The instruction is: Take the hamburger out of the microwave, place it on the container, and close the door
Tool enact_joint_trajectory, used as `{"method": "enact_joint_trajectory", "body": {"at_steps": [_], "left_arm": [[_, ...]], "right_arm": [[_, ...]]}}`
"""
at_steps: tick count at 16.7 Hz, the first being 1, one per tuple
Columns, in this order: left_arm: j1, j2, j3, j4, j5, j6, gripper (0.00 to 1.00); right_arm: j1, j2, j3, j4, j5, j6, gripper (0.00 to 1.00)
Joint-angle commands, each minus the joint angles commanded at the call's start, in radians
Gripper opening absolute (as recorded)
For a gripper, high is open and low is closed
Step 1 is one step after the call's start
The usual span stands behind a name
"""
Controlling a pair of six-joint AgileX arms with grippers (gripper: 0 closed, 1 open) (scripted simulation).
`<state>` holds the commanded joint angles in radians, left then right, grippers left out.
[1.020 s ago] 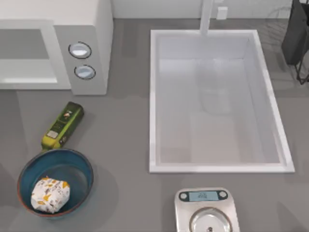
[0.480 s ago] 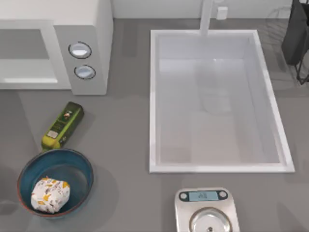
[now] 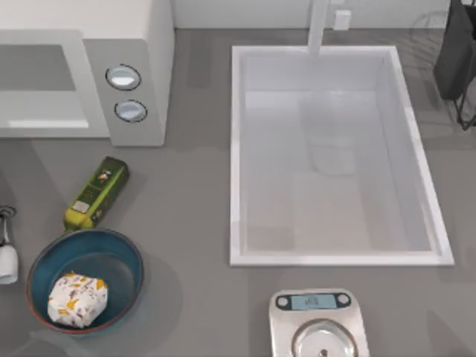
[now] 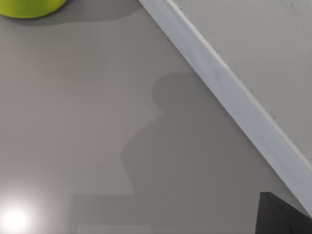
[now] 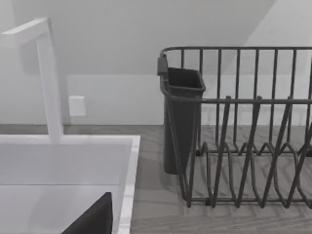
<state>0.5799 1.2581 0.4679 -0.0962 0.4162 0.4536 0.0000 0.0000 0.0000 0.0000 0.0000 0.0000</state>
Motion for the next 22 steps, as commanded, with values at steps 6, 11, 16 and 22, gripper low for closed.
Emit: {"method": "enact_joint_trajectory", "body": {"at_steps": [6,11,16,22], "left_arm": [[-0.102,-0.042,0.002,0.006,-0.112,-0.075,0.0],[-0.38,-0.149,-0.063,0.007,-0.289,-0.265,0.0],[-0.482,-0.202,-0.095,0.008,-0.373,-0.353,0.0],[-0.481,-0.158,-0.059,0.026,-0.374,-0.355,0.0]], "right_arm": [[0.0,0.0,0.0,0.0,0.0,0.0,1.0],[0.0,0.0,0.0,0.0,0.0,0.0,1.0],[0.0,0.0,0.0,0.0,0.0,0.0,1.0],[0.0,0.0,0.0,0.0,0.0,0.0,1.0]]}}
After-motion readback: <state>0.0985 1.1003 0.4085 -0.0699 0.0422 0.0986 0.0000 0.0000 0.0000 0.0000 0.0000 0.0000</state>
